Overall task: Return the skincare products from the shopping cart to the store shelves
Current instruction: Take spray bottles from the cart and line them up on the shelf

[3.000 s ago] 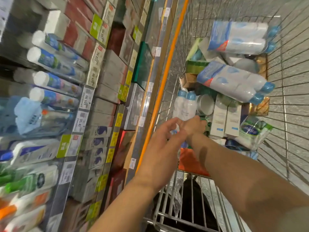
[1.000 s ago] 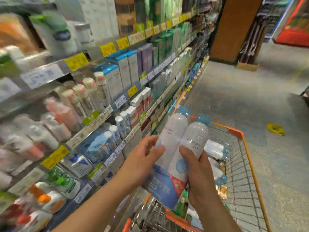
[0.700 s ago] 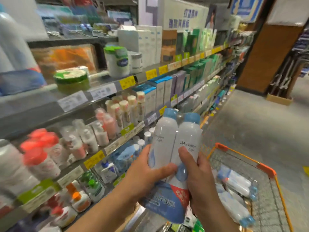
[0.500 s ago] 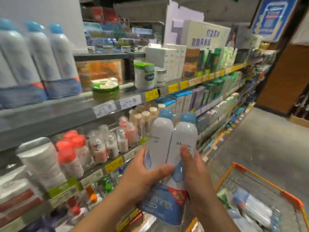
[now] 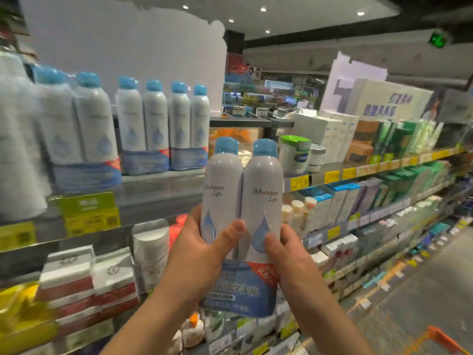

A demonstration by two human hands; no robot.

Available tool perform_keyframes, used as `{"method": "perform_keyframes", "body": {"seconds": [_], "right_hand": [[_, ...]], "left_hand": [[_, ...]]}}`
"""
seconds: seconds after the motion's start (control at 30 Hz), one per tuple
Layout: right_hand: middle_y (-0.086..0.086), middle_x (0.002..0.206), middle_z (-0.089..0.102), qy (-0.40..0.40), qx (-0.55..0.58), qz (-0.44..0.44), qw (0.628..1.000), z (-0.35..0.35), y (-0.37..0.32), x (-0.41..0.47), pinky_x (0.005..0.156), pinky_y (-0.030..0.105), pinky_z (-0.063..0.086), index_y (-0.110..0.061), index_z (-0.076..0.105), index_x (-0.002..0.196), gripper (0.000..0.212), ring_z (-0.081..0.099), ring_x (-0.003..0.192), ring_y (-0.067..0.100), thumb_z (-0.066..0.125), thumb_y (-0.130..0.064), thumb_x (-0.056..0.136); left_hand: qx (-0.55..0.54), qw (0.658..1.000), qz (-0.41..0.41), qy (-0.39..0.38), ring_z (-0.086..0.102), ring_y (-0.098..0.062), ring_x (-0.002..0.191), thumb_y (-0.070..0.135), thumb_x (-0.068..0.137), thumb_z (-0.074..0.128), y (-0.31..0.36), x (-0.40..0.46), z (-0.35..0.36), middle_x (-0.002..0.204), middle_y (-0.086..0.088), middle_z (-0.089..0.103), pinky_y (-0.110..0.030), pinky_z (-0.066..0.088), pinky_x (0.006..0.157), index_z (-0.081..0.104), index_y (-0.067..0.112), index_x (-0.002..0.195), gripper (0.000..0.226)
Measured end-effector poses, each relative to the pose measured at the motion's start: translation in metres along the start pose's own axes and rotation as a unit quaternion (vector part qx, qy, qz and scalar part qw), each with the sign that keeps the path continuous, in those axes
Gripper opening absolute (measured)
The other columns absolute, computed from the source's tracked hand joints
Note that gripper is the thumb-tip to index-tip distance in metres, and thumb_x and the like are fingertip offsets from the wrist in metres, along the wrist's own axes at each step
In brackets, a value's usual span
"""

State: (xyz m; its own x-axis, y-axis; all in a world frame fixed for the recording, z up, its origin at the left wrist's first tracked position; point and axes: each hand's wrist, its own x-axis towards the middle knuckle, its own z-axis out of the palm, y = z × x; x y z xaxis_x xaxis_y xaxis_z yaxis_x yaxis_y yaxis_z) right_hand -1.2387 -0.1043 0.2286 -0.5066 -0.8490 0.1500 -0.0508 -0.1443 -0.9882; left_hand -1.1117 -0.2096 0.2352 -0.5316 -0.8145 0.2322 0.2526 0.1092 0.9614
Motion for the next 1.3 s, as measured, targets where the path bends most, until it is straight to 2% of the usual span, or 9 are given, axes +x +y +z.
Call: {"method": "perform_keyframes", "body": {"seconds": [0.07, 0.23, 0.33, 0.47, 0.63, 0.77, 0.93, 1.1, 1.3], "right_hand": [[-0.003, 0.113, 0.077, -0.025, -0.018, -0.02, 0.999, 0.009, -0.005, 0.008, 0.082, 0.025, 0.059, -0.027, 0.063, 0.125, 0.046, 0.074, 0.105, 0.016, 0.071, -0.05, 0.086], [-0.006, 0.108, 0.075, -0.049, -0.106, -0.062, 0.991, 0.031, -0.016, 0.035, 0.086, 0.038, 0.062, -0.046, 0.066, 0.112, 0.046, 0.071, 0.102, 0.016, 0.076, -0.067, 0.073], [-0.012, 0.104, 0.074, -0.089, -0.154, -0.081, 0.981, 0.049, -0.03, 0.049, 0.078, 0.027, 0.06, -0.043, 0.062, 0.116, 0.053, 0.071, 0.093, 0.007, 0.079, -0.064, 0.07], [-0.016, 0.103, 0.076, -0.099, -0.171, -0.093, 0.976, 0.071, -0.044, 0.071, 0.079, 0.027, 0.059, -0.034, 0.061, 0.118, 0.058, 0.073, 0.094, 0.005, 0.084, -0.058, 0.071], [-0.007, 0.098, 0.078, -0.091, -0.153, -0.088, 0.98, 0.088, -0.058, 0.097, 0.082, 0.038, 0.063, -0.024, 0.067, 0.111, 0.053, 0.075, 0.091, 0.013, 0.082, -0.047, 0.066], [-0.002, 0.096, 0.079, -0.076, -0.128, -0.097, 0.984, 0.094, -0.063, 0.119, 0.074, 0.032, 0.061, -0.017, 0.068, 0.11, 0.042, 0.076, 0.088, 0.016, 0.084, -0.033, 0.074], [0.003, 0.101, 0.079, -0.057, -0.118, -0.113, 0.985, 0.103, -0.071, 0.153, 0.077, 0.033, 0.059, -0.013, 0.068, 0.116, 0.038, 0.075, 0.094, 0.018, 0.085, -0.012, 0.083], [0.002, 0.095, 0.076, -0.055, -0.12, -0.119, 0.984, 0.114, -0.082, 0.189, 0.064, 0.025, 0.055, -0.012, 0.067, 0.116, 0.035, 0.072, 0.081, 0.012, 0.084, -0.012, 0.085], [0.005, 0.106, 0.076, -0.054, -0.127, -0.099, 0.986, 0.132, -0.075, 0.226, 0.081, 0.044, 0.063, -0.017, 0.065, 0.118, 0.041, 0.073, 0.101, 0.027, 0.086, -0.017, 0.083]], "left_hand": [[0.014, 1.0, 0.016, 0.022, 0.074, -0.006, 0.098, 0.058, 0.07, 0.079, 0.009, 0.002, -0.012, 0.106, 0.017, 0.076, -0.027, 0.061, 0.079, 0.059, 0.039, 0.122, 0.059], [0.039, 0.995, 0.061, 0.065, 0.072, 0.001, 0.099, 0.055, 0.075, 0.072, 0.025, 0.01, -0.038, 0.107, 0.023, 0.075, -0.026, 0.057, 0.083, 0.056, 0.04, 0.128, 0.058], [0.047, 0.991, 0.09, 0.087, 0.071, 0.004, 0.097, 0.057, 0.078, 0.066, 0.034, 0.017, -0.052, 0.106, 0.025, 0.074, -0.022, 0.056, 0.081, 0.055, 0.037, 0.129, 0.056], [0.048, 0.988, 0.121, 0.084, 0.07, 0.002, 0.104, 0.051, 0.085, 0.061, 0.044, 0.028, -0.069, 0.113, 0.022, 0.073, -0.014, 0.055, 0.081, 0.051, 0.036, 0.132, 0.05], [0.04, 0.992, 0.102, 0.057, 0.069, 0.0, 0.107, 0.057, 0.083, 0.061, 0.058, 0.045, -0.088, 0.118, 0.021, 0.07, -0.031, 0.058, 0.091, 0.04, 0.046, 0.135, 0.058], [0.08, 0.992, 0.08, 0.057, 0.067, 0.006, 0.101, 0.056, 0.085, 0.055, 0.07, 0.065, -0.097, 0.124, 0.018, 0.06, -0.017, 0.055, 0.081, 0.027, 0.047, 0.136, 0.059], [0.21, 0.968, 0.102, 0.09, 0.05, -0.005, 0.123, 0.056, 0.097, 0.053, 0.077, 0.089, -0.107, 0.14, 0.018, 0.04, -0.032, 0.044, 0.105, 0.024, 0.054, 0.145, 0.056], [0.22, 0.965, 0.11, 0.094, 0.047, 0.003, 0.121, 0.051, 0.1, 0.05, 0.079, 0.102, -0.119, 0.141, 0.018, 0.039, -0.029, 0.042, 0.107, 0.026, 0.048, 0.148, 0.054], [0.273, 0.953, 0.063, 0.119, 0.036, -0.012, 0.139, 0.045, 0.1, 0.058, 0.078, 0.124, -0.135, 0.142, 0.018, 0.033, -0.046, 0.032, 0.122, 0.028, 0.048, 0.155, 0.062]]}}
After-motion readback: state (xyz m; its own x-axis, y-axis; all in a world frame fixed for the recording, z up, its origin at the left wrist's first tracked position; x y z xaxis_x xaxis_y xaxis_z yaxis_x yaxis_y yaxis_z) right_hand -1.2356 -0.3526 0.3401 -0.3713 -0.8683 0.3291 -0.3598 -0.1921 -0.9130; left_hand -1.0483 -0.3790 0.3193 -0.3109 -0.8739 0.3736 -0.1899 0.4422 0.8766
